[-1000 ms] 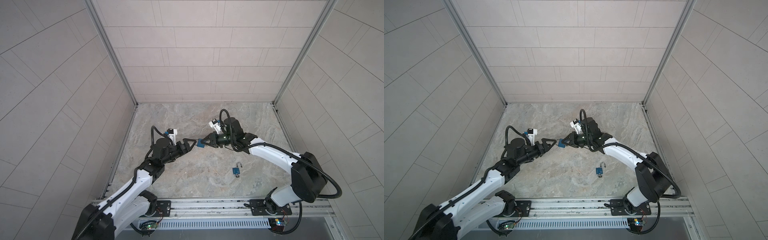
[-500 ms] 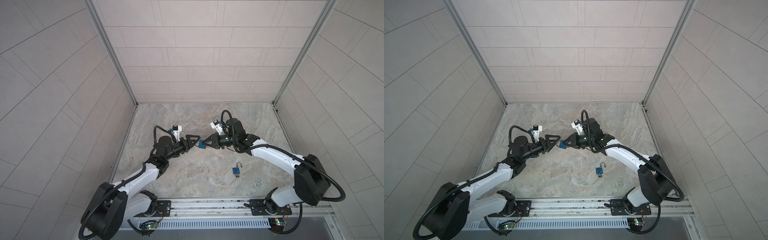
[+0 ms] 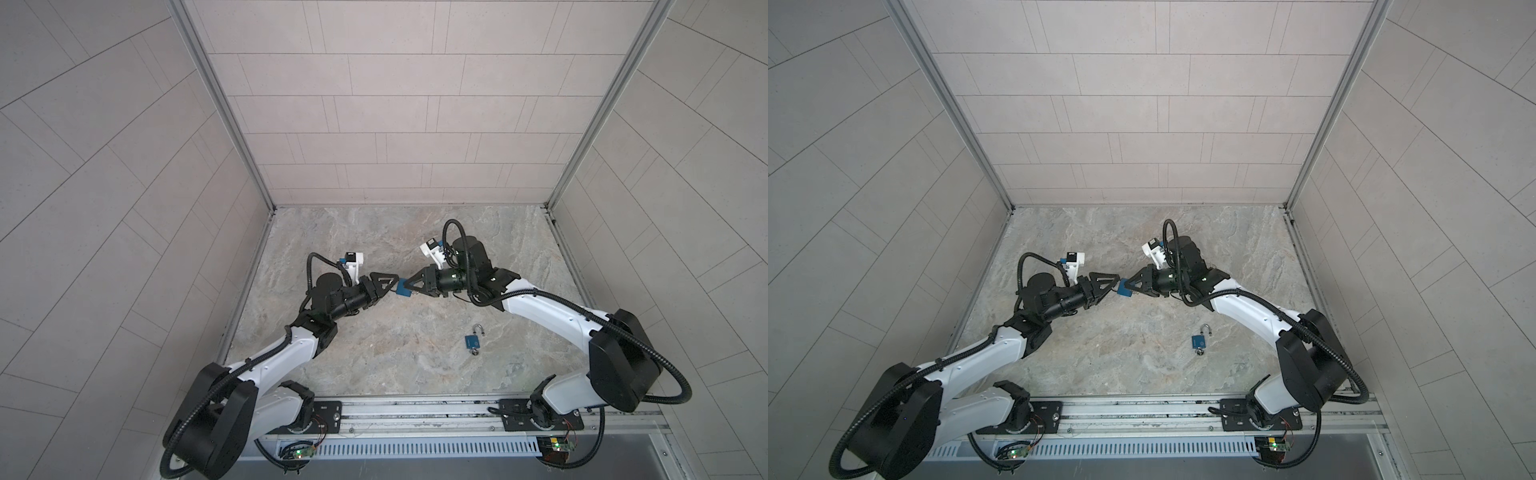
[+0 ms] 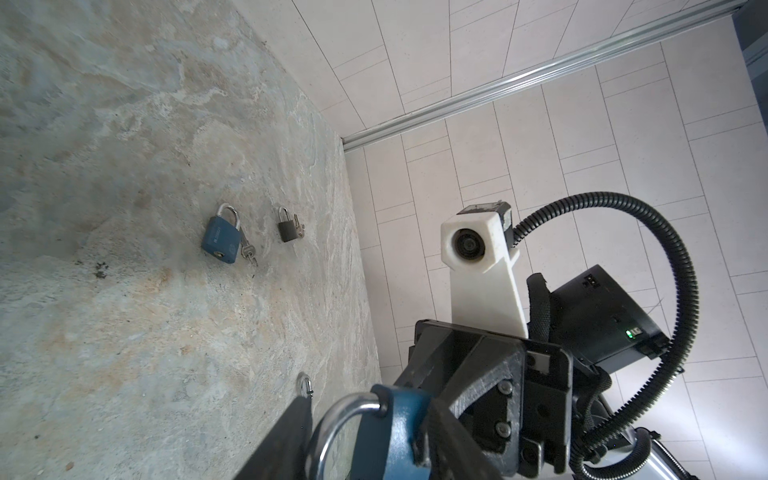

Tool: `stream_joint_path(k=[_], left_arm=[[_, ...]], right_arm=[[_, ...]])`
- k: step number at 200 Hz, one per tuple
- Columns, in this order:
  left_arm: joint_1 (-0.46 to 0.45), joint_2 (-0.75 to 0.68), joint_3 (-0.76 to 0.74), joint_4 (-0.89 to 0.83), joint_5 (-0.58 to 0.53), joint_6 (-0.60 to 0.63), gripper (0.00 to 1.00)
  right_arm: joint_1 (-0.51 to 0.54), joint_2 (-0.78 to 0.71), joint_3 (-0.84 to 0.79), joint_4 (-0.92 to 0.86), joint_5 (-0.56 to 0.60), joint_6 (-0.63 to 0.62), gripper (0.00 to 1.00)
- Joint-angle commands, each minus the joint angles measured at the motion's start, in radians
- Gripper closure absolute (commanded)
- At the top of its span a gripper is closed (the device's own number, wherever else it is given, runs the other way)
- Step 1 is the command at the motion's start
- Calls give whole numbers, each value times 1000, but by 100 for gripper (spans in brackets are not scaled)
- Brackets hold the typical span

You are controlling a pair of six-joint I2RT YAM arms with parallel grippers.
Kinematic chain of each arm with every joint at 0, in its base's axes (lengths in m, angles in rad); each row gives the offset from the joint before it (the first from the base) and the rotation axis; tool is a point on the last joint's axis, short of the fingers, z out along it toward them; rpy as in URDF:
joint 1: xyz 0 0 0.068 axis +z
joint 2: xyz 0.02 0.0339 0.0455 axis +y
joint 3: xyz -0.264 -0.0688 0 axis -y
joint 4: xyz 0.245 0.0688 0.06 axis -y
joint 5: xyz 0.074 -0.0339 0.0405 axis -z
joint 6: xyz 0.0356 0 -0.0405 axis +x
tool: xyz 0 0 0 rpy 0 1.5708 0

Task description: Lock with the key

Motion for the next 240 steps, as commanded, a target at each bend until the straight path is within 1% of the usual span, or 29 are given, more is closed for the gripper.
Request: stream_joint_path(k=[1,33,49,80,95,135,150,203,222,240], left_arm=[[4,1,-4,33,34,7,52],[6,13,-4,23,39,14,58],[6,18,-4,22,40,14,62],[6,14,-6,10,40,17,66],[8,9,-7,0,39,21,71],[16,-11,-11,-39,27,33,72],[17,-12,-4,-48,25,40,74],[16,6,30,-91,67,59,78],[17,-1,38,-118,69,73,81],[17,-2,41,-132,74,80,81]], right_arm=[[-3,-32,-1,51,-15,5,100],[-3,-30,1,49,-16,3,100],[-3,-27,-1,49,-17,3,100],[-4,-26,-2,51,-17,3,100],[-3,-28,-1,50,-17,3,100],[-3,-33,-6,51,-17,1,100],[-4,-35,-7,52,-20,0,100],[-2,-30,-4,56,-32,-9,100],[-1,-24,-2,55,-34,-10,100],[-1,-21,4,56,-36,-13,100]])
